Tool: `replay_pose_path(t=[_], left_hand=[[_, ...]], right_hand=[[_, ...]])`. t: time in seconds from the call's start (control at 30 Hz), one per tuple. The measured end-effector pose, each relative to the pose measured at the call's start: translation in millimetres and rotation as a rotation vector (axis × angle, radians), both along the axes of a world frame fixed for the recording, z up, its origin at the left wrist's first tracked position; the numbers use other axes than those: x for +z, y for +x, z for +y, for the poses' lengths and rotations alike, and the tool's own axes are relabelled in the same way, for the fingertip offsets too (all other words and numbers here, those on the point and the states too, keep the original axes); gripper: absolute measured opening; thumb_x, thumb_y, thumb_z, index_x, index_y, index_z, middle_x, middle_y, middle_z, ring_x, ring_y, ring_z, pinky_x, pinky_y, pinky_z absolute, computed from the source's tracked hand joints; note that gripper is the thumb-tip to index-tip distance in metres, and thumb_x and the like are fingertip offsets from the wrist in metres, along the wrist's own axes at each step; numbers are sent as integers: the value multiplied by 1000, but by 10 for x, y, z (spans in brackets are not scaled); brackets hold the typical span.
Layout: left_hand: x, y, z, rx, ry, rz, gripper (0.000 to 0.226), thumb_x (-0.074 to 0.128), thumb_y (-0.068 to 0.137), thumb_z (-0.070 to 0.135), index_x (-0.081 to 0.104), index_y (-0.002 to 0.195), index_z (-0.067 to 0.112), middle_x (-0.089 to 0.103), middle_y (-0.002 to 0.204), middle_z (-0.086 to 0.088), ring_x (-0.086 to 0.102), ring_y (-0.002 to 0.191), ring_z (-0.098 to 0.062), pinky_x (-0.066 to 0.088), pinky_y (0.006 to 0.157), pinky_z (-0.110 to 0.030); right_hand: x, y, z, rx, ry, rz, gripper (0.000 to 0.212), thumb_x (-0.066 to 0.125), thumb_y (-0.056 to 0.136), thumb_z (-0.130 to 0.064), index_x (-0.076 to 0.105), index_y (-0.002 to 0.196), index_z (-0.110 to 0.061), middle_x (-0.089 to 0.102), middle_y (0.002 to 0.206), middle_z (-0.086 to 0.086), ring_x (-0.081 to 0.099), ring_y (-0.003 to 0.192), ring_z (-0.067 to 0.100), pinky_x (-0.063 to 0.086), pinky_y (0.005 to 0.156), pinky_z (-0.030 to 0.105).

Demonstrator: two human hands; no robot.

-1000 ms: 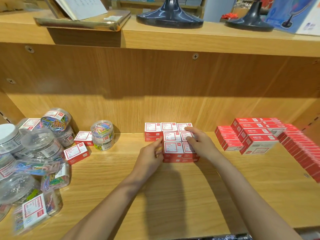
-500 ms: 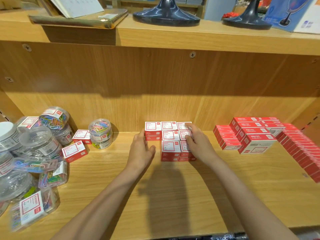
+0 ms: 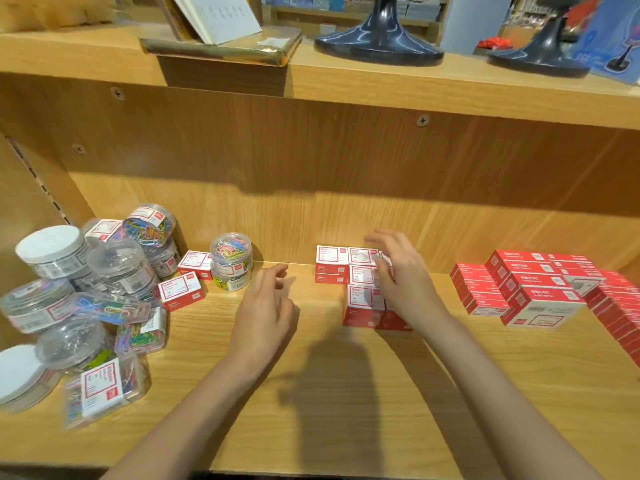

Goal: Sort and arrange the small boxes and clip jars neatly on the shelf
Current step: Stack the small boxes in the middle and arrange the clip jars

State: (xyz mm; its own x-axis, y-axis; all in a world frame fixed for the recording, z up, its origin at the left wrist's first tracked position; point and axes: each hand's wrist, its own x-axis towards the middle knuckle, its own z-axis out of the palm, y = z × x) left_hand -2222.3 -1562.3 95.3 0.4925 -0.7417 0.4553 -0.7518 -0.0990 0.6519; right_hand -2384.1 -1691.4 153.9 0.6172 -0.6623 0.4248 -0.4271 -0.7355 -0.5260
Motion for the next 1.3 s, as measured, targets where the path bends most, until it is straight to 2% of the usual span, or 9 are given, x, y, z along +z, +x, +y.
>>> replay_pose_path(t=[0.13,0.3,0.47,0.7,0.8,0.93,1.13,1.23,1.3], left_hand=[[91,422,441,196,187,-453,33,42,81,29,58,102,10,61,94,-7,56,86,-27,33,78,-33],[35,835,712,376,457,-714,21,60,71,16,66,86,2,67,83,-13,62,81,-30,32,92,-43],[-40,817,863,199,474,-801,34,45,74,15,69,96,6,70,95,-9,65,83,-24,32,92,-40],[-19,913,1073,-22,339,-650,21,41,81,23,53,97,20,63,107,-6,56,99,-23,31,96,-33],[-46,907,1048,-5,375,-657,21,36,77,23,45,95,20,65,109,-11,63,95,-26,31,94,-33],[-59,951,1045,-40,348,-637,23,38,76,22,48,96,21,65,103,-4,61,87,-24,30,92,-30],[13,864,1038,-93,230,-182,41,63,80,12,44,116,19,61,109,-2,55,101,-22,30,81,-16],[29,815,1034,-45,193,-9,55,64,81,10,37,129,13,59,118,1,54,109,-16,27,78,-7],[45,831,1017,-22,211,40,66,66,80,11,31,136,15,62,115,3,57,105,-16,34,77,-12]], right_hand=[[90,531,263,234,-65,-45,42,37,77,10,56,113,-1,55,119,14,45,111,14,24,97,3],[97,1391,549,485,-186,174,36,41,85,5,54,117,-2,58,118,14,47,119,28,19,104,25],[64,2136,685,490,-471,695,30,46,86,-3,53,115,-9,55,120,11,44,121,25,10,113,39],[-31,2361,707,376,-469,736,24,59,85,-18,54,108,-23,61,112,9,44,112,28,28,89,37],[-50,2350,655,385,-343,559,15,61,81,-17,49,87,-25,63,98,3,42,105,24,23,78,33],[132,2191,610,439,-61,271,19,63,78,-12,55,95,-14,59,96,5,44,100,23,28,77,29],[342,1464,661,434,204,88,23,68,76,-5,54,85,-20,52,94,1,55,72,14,46,72,23],[109,1286,773,439,345,128,21,65,77,0,55,88,-15,49,92,0,50,57,1,40,56,9],[-118,1291,840,458,248,192,21,63,75,1,56,91,-11,50,91,0,44,60,3,36,59,9]])
